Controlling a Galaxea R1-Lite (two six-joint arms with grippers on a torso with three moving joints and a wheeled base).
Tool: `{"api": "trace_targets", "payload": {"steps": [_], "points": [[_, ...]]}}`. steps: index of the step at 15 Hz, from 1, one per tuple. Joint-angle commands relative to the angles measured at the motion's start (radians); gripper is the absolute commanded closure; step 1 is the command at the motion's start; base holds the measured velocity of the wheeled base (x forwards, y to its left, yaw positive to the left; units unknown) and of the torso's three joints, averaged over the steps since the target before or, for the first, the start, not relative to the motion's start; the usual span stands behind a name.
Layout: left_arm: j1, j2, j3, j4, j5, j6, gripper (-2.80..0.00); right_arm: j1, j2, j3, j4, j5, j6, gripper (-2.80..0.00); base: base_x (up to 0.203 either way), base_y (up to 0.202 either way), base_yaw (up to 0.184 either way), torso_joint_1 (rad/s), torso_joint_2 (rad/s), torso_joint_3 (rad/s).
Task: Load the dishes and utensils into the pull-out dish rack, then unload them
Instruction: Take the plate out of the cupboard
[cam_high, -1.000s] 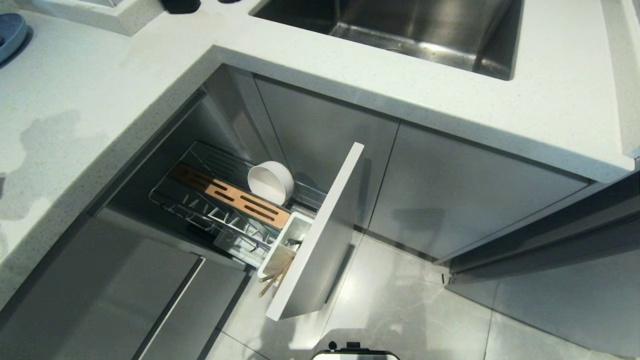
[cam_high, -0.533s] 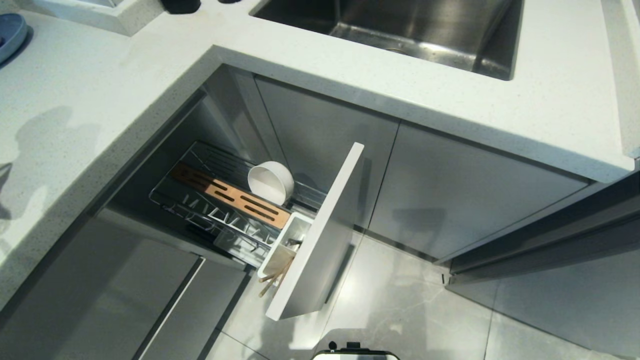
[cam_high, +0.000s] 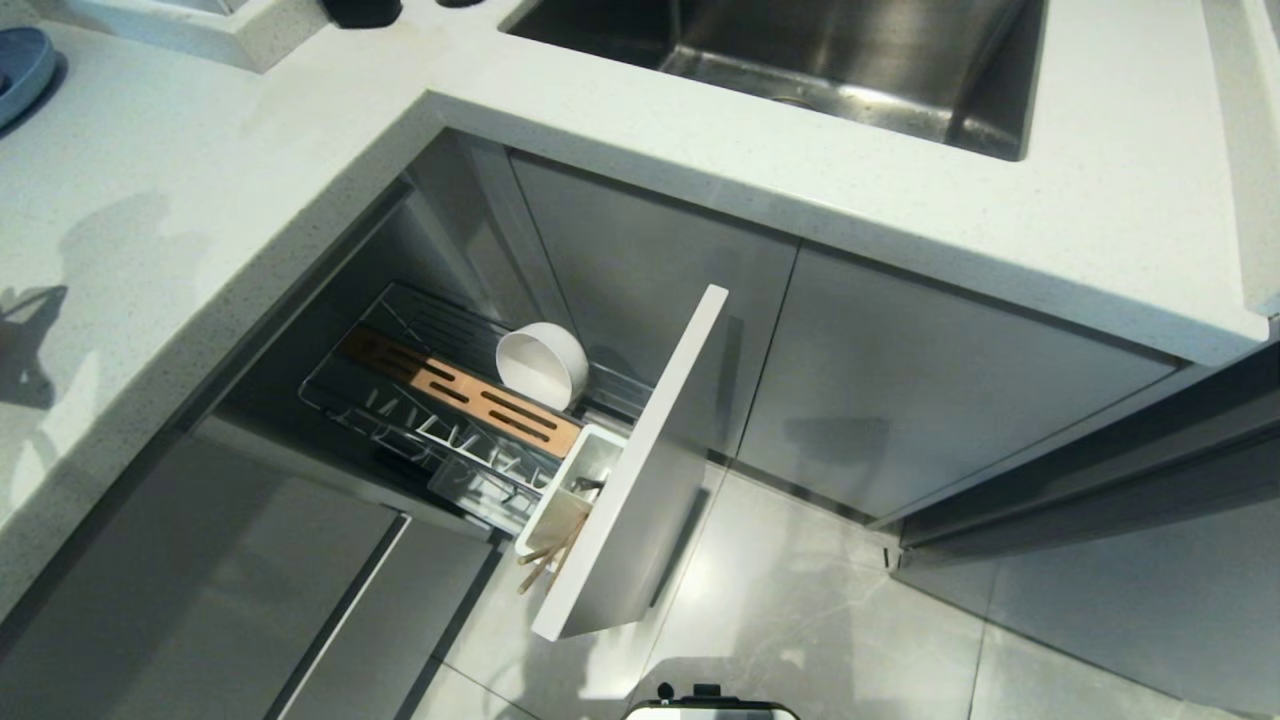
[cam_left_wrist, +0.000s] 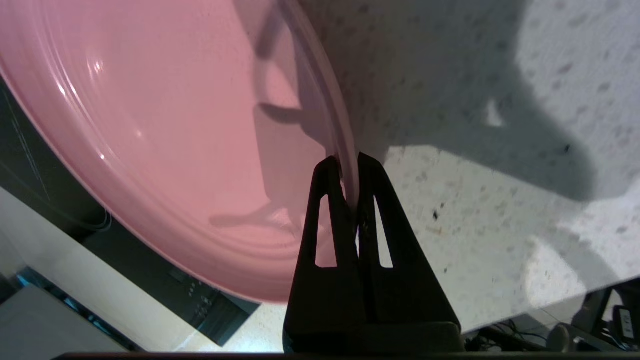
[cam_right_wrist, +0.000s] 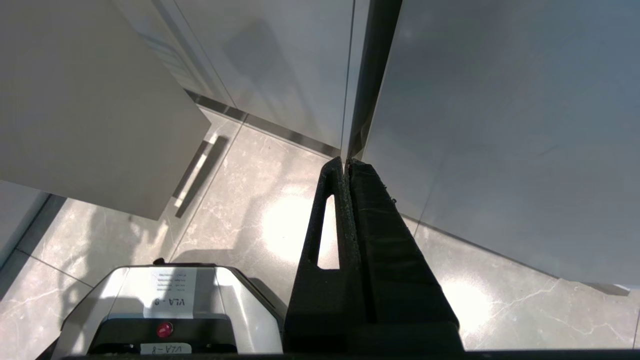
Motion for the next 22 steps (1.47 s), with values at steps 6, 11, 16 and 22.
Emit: {"api": "trace_targets", "payload": {"steps": [6, 11, 16, 22], "points": [[-0.115, 0.022, -0.002, -0.078, 0.009, 0.001, 0.00, 0.000, 0.000, 0.002, 0.000, 0.000, 0.000, 0.00, 0.000, 0.000, 0.000, 0.000, 0.00, 0.000], [-0.127, 0.014, -0.002, -0.093, 0.035, 0.001, 0.00, 0.000, 0.000, 0.002, 0.000, 0.000, 0.000, 0.00, 0.000, 0.000, 0.000, 0.000, 0.00, 0.000], [-0.127, -0.006, -0.002, -0.094, 0.035, -0.001, -2.80, 0.000, 0.000, 0.002, 0.000, 0.000, 0.000, 0.00, 0.000, 0.000, 0.000, 0.000, 0.00, 0.000], [-0.135, -0.054, 0.000, -0.149, 0.013, -0.089, -2.80, 0.000, 0.000, 0.002, 0.000, 0.000, 0.000, 0.00, 0.000, 0.000, 0.000, 0.000, 0.00, 0.000]]}}
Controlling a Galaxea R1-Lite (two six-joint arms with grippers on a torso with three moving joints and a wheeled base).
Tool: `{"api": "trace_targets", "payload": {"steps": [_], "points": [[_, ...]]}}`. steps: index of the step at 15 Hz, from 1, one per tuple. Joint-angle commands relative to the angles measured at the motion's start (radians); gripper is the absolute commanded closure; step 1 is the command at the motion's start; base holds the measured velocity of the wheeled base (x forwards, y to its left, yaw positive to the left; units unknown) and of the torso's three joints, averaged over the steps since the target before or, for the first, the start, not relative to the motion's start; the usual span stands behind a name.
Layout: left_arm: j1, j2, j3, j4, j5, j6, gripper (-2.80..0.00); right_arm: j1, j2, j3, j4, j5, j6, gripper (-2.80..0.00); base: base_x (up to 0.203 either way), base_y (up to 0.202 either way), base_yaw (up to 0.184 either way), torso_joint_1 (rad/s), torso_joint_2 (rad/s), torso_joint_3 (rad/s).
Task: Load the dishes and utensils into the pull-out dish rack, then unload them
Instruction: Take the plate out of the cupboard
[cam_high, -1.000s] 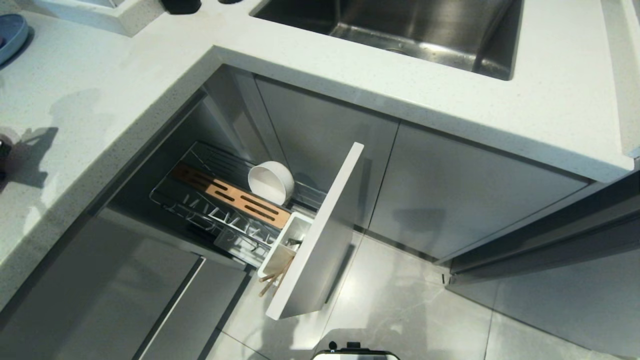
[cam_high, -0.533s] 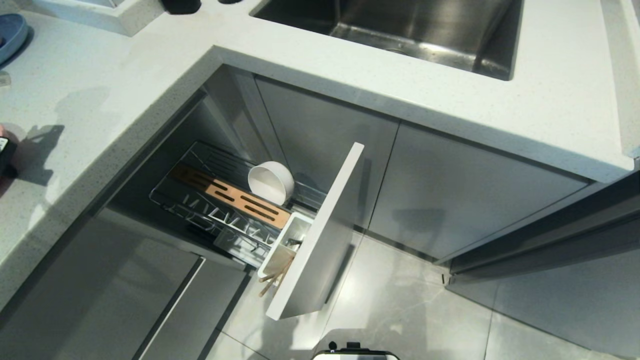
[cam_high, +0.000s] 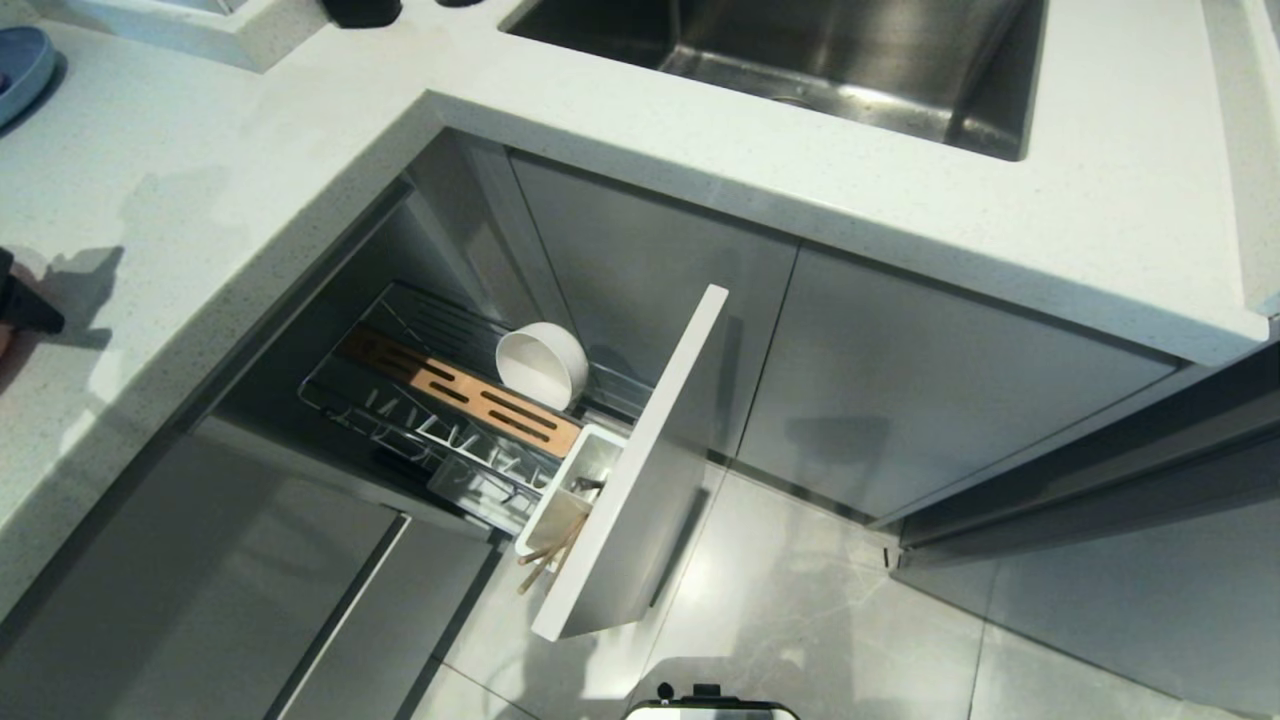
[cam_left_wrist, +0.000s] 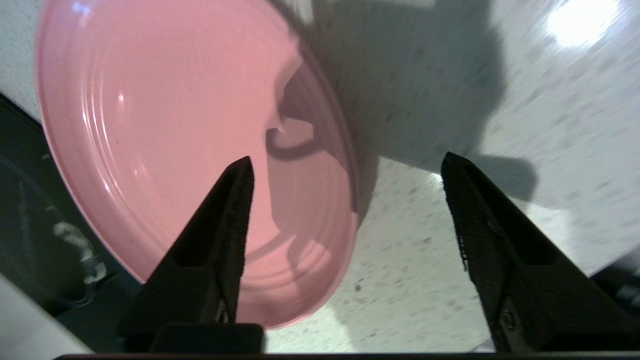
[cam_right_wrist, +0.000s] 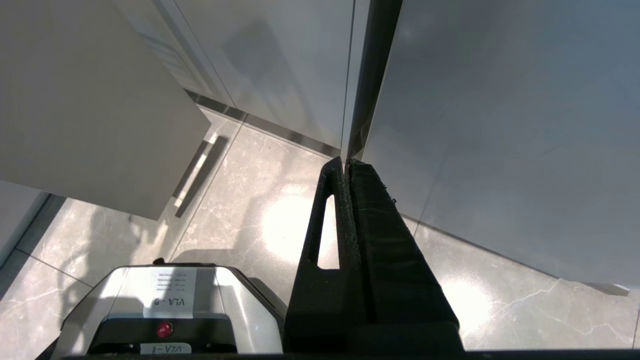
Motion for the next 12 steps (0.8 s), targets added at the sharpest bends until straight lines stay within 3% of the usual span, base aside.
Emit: {"api": "trace_targets", "payload": {"steps": [1, 3, 5, 8, 9, 11, 12], "points": [[-0.008, -0.039, 0.001, -0.032, -0.021, -0.059, -2.80, 0.001, 0.000, 0.002, 0.000, 0.000, 0.000, 0.00, 0.000, 0.000, 0.000, 0.000, 0.00, 0.000], [-0.028, -0.093, 0.001, -0.101, -0.101, -0.178, -2.80, 0.001, 0.000, 0.002, 0.000, 0.000, 0.000, 0.00, 0.000, 0.000, 0.000, 0.000, 0.00, 0.000], [-0.039, -0.160, 0.004, -0.185, -0.196, -0.346, -2.80, 0.001, 0.000, 0.002, 0.000, 0.000, 0.000, 0.00, 0.000, 0.000, 0.000, 0.000, 0.00, 0.000], [-0.059, -0.269, 0.043, -0.377, -0.320, -0.699, -2.80, 0.001, 0.000, 0.002, 0.000, 0.000, 0.001, 0.00, 0.000, 0.000, 0.000, 0.000, 0.00, 0.000], [-0.068, -0.301, 0.089, -0.460, -0.335, -0.775, 0.00, 0.001, 0.000, 0.002, 0.000, 0.000, 0.000, 0.00, 0.000, 0.000, 0.000, 0.000, 0.00, 0.000], [-0.128, -0.341, 0.193, -0.632, -0.325, -0.910, 0.00, 0.001, 0.000, 0.002, 0.000, 0.000, 0.000, 0.00, 0.000, 0.000, 0.000, 0.000, 0.00, 0.000], [-0.185, -0.352, 0.246, -0.684, -0.297, -0.940, 0.00, 0.001, 0.000, 0.002, 0.000, 0.000, 0.000, 0.00, 0.000, 0.000, 0.000, 0.000, 0.00, 0.000]]}}
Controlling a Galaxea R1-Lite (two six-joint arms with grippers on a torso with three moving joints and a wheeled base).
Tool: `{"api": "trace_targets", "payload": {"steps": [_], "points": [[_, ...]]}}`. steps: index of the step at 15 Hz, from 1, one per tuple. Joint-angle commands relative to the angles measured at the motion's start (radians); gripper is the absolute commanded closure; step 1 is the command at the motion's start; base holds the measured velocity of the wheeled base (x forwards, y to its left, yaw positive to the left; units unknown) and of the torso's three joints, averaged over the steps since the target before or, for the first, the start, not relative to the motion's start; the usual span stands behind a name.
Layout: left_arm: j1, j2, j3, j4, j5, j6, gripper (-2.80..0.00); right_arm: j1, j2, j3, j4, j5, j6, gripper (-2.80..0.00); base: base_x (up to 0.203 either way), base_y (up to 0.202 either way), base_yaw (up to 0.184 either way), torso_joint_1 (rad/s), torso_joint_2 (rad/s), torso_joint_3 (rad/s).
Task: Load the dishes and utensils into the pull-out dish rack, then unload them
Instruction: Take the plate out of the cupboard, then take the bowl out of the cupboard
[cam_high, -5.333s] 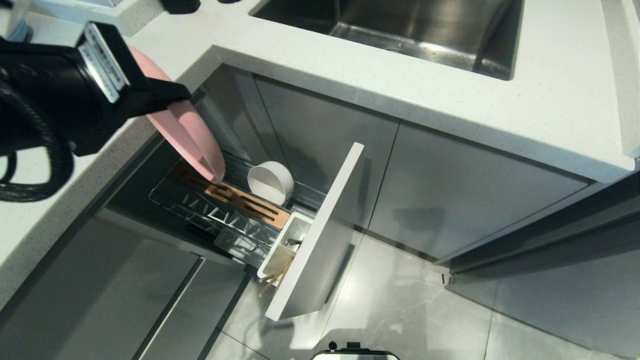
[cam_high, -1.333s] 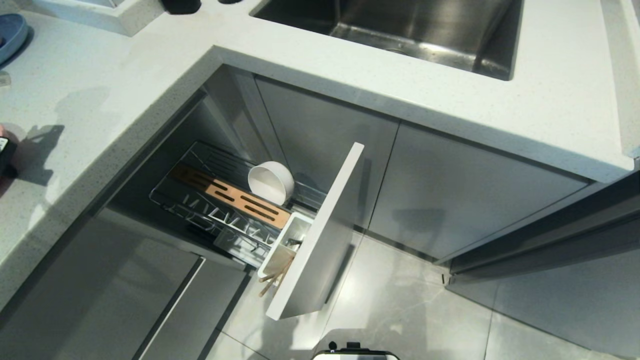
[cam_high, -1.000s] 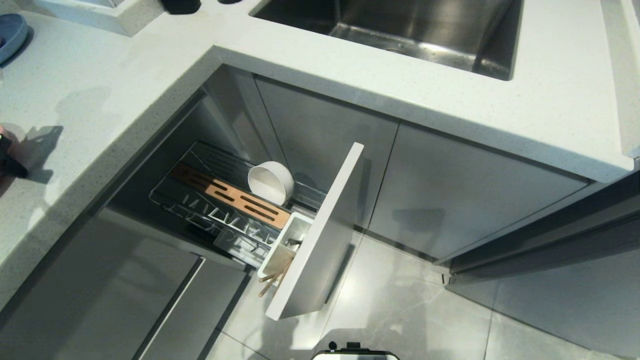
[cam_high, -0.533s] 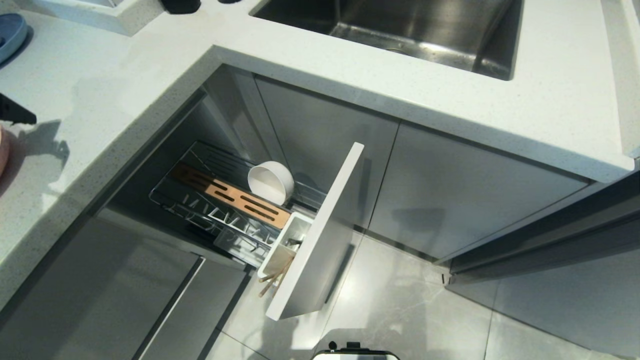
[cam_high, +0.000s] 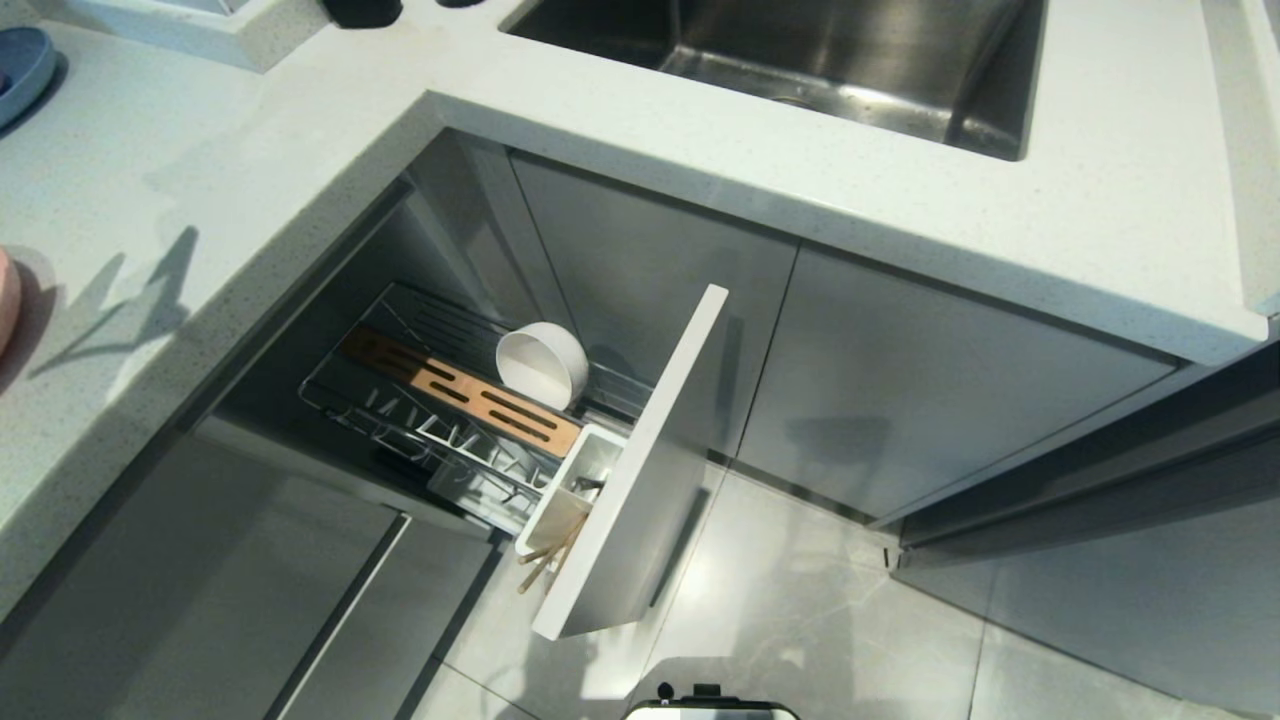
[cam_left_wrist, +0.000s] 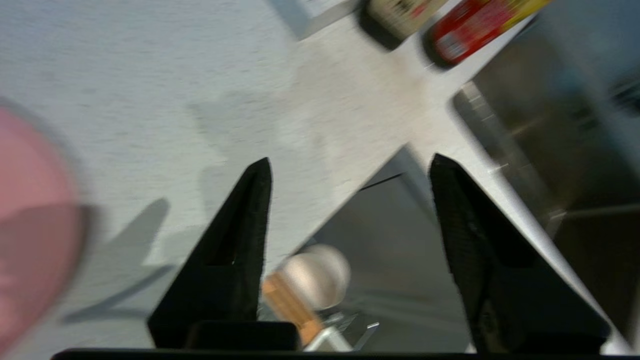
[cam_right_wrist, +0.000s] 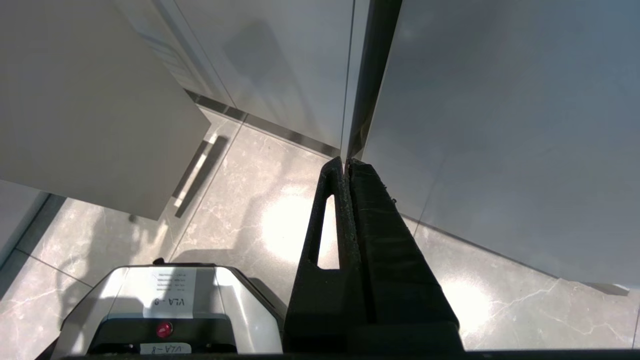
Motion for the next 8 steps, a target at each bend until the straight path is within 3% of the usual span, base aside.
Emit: {"api": "trace_targets", "payload": {"steps": [1, 6, 8], "points": [[-0.103, -0.050, 0.103, -0.087, 0.043, -0.053, 0.00, 0.001, 0.000, 0.002, 0.000, 0.000, 0.000, 0.00, 0.000, 0.000, 0.000, 0.000, 0.00, 0.000], [-0.488, -0.024, 0.239, -0.147, 0.223, -0.108, 0.00, 0.001, 0.000, 0.002, 0.000, 0.000, 0.000, 0.00, 0.000, 0.000, 0.000, 0.000, 0.00, 0.000], [-0.644, 0.006, 0.297, -0.148, 0.330, -0.131, 0.00, 0.001, 0.000, 0.002, 0.000, 0.000, 0.000, 0.00, 0.000, 0.000, 0.000, 0.000, 0.00, 0.000]]}}
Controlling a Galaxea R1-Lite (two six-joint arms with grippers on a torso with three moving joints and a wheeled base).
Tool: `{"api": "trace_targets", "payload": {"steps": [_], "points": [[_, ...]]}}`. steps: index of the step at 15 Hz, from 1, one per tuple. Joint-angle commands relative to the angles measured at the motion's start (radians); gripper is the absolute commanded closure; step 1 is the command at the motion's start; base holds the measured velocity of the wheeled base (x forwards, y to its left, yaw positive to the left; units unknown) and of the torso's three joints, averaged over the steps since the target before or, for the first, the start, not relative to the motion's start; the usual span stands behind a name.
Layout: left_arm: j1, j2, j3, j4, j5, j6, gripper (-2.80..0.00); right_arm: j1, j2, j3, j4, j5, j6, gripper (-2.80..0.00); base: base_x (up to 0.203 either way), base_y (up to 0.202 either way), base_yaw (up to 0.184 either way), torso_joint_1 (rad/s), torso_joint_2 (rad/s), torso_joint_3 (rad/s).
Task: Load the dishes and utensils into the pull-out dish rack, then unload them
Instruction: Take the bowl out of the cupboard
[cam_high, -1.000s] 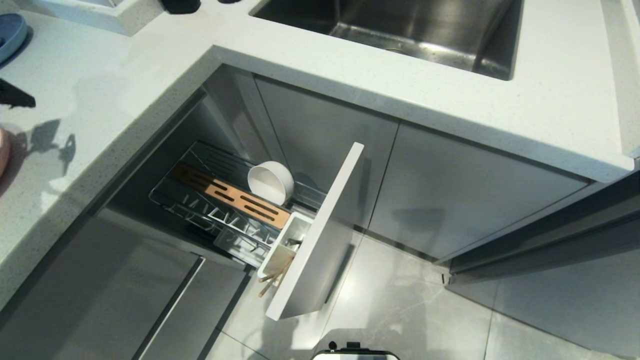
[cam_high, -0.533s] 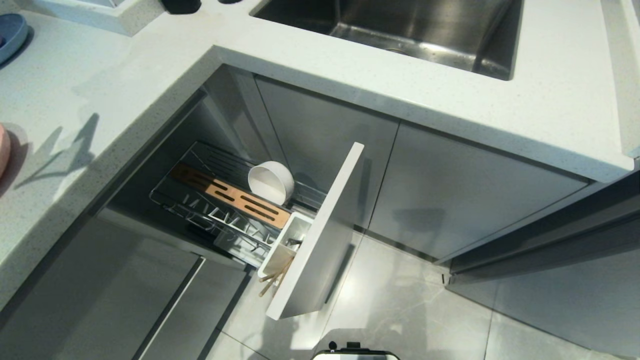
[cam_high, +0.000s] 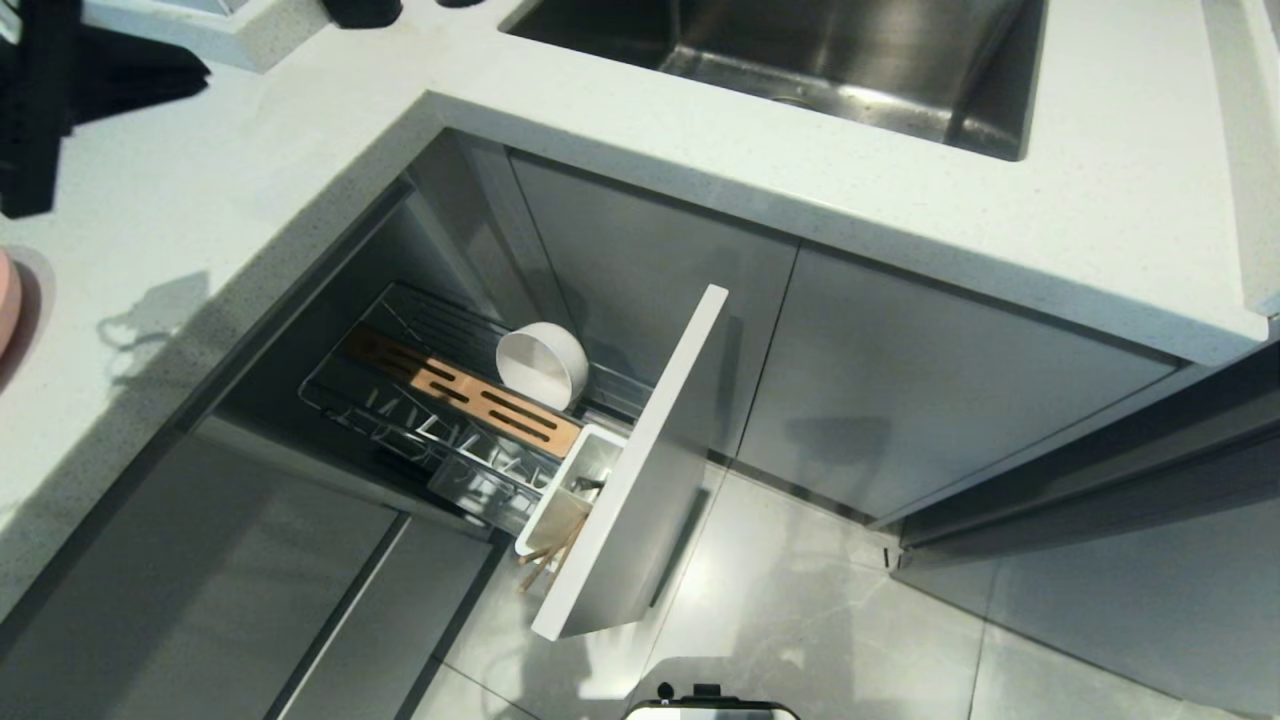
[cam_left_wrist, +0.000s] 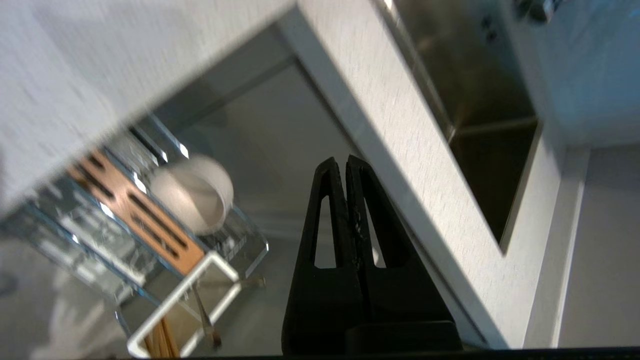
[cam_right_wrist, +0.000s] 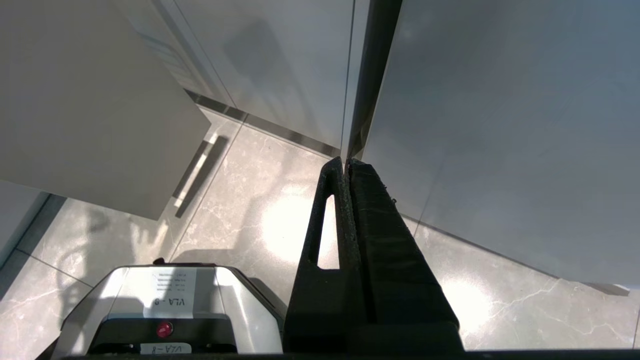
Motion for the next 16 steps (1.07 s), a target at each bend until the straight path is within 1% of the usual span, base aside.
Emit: {"api": "trace_targets", "payload": {"steps": [1, 2, 3, 5, 7, 8, 11, 13, 14, 16], "points": [[-0.136, 0.039, 0.050, 0.006, 0.082, -0.027, 0.00, 0.001, 0.000, 0.002, 0.000, 0.000, 0.000, 0.00, 0.000, 0.000, 0.000, 0.000, 0.00, 0.000], [-0.178, 0.050, 0.078, 0.030, 0.112, -0.052, 0.00, 0.001, 0.000, 0.002, -0.001, 0.000, 0.000, 0.00, 0.000, 0.000, 0.000, 0.000, 0.00, 0.000], [-0.198, 0.051, 0.114, 0.062, 0.122, -0.079, 0.00, 0.001, 0.000, 0.002, 0.000, 0.000, 0.000, 0.00, 0.000, 0.000, 0.000, 0.000, 0.00, 0.000], [-0.217, 0.052, 0.183, 0.110, 0.126, -0.154, 0.00, 0.001, 0.000, 0.002, 0.000, 0.000, 0.000, 0.00, 0.000, 0.000, 0.000, 0.000, 0.00, 0.000], [-0.223, 0.076, 0.253, 0.113, 0.124, -0.189, 0.00, 0.001, 0.000, 0.002, 0.000, 0.000, 0.001, 0.00, 0.000, 0.000, 0.000, 0.000, 0.00, 0.000], [-0.224, 0.089, 0.293, 0.096, 0.125, -0.200, 0.00, 0.001, 0.000, 0.002, 0.000, 0.000, 0.001, 0.00, 0.000, 0.000, 0.000, 0.000, 0.00, 0.000], [-0.220, 0.117, 0.428, 0.000, 0.141, -0.211, 0.00, 0.001, 0.000, 0.002, 0.000, 0.000, 0.000, 0.00, 0.000, 0.000, 0.000, 0.000, 0.00, 0.000], [-0.216, 0.150, 0.472, -0.076, 0.146, -0.210, 0.00, 0.001, 0.000, 0.002, 0.000, 0.000, 0.000, 0.00, 0.000, 0.000, 0.000, 0.000, 0.00, 0.000], [-0.215, 0.161, 0.503, -0.126, 0.148, -0.205, 0.00, 0.001, 0.000, 0.002, 0.000, 0.000, 0.001, 0.00, 0.000, 0.000, 0.000, 0.000, 0.00, 0.000], [-0.201, 0.211, 0.573, -0.257, 0.163, -0.171, 0.00, 0.001, 0.000, 0.002, 0.000, 0.000, 0.000, 0.00, 0.000, 0.000, 0.000, 0.000, 0.00, 0.000]]}}
